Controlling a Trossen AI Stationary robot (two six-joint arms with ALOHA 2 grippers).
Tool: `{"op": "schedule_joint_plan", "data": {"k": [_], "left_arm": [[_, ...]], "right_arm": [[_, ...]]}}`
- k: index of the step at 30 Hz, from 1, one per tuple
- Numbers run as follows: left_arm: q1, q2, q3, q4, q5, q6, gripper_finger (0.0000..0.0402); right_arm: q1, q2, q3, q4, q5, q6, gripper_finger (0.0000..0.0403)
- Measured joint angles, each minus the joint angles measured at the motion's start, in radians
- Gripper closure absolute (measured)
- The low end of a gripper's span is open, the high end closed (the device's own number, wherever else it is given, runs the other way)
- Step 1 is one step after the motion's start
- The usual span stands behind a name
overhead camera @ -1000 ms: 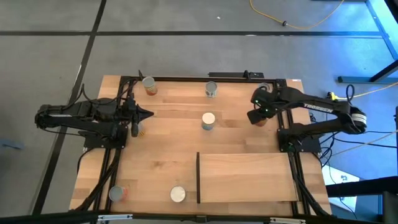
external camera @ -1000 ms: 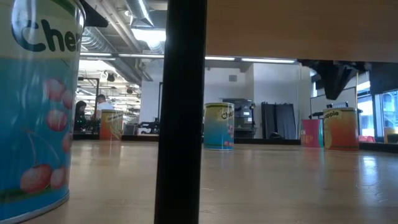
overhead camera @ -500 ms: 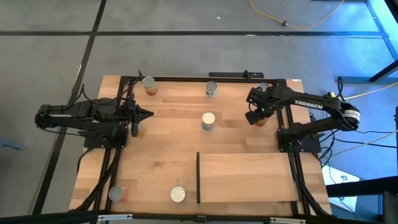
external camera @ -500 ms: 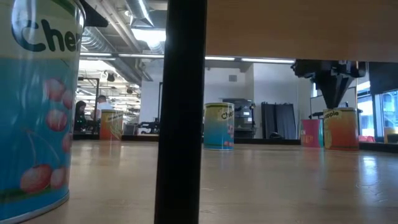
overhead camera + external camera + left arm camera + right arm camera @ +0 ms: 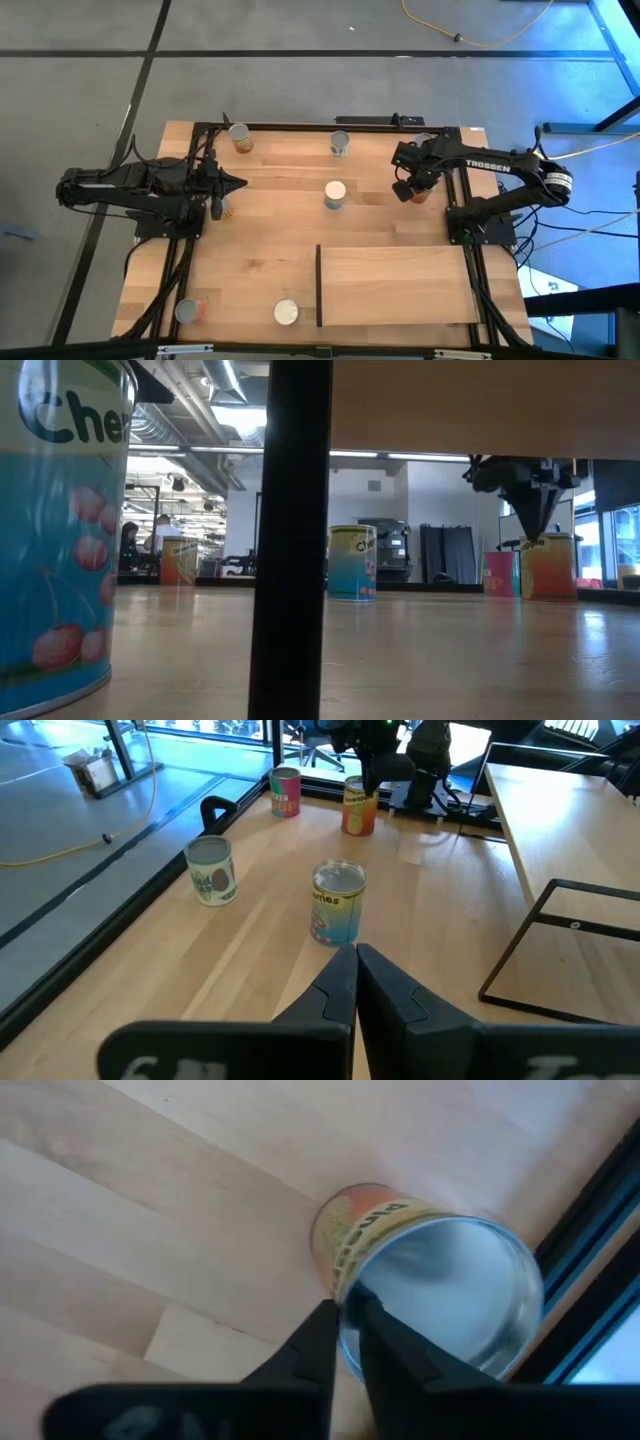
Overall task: Pick and place cans onto a shelf
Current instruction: Put the canned pineapple on the shelf
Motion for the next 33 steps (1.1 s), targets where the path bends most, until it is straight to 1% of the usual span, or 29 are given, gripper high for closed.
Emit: {"op": "schedule_joint_plan", "data": {"k": [1, 3, 8, 15, 18, 23, 29, 33], "left_arm": [[0.000, 0.000, 0.000, 0.000, 0.000, 0.000, 0.0401], [0.000, 0.000, 0.000, 0.000, 0.000, 0.000, 0.0401], [0.000, 0.000, 0.000, 0.002, 0.000, 0.000, 0.0401], [0.000, 0.000, 0.000, 0.015, 0.000, 0.000, 0.0401], [0.000, 0.000, 0.000, 0.015, 0.000, 0.000, 0.0401], [0.000, 0.000, 0.000, 0.015, 0.003, 0.009, 0.0401], [0.000, 0.000, 0.000, 0.015, 0.098, 0.034, 0.0401], [0.000, 0.000, 0.000, 0.015, 0.118, 0.035, 0.0401]], "right_arm": [[0.000, 0.000, -0.002, 0.004, -0.003, -0.001, 0.0383], [-0.001, 0.000, -0.002, 0.005, -0.005, -0.003, 0.0394], [-0.001, 0.005, 0.008, -0.006, 0.008, -0.005, 0.0398], [-0.002, 0.009, 0.085, -0.039, 0.036, -0.044, 0.0401], [0.006, 0.010, 0.121, -0.083, 0.036, -0.065, 0.0401], [0.043, 0.009, 0.222, -0.164, 0.035, -0.118, 0.0402], [0.121, 0.008, 0.387, -0.301, 0.023, -0.162, 0.0402], [0.188, 0.006, 0.501, -0.376, 0.012, -0.160, 0.0403]]}}
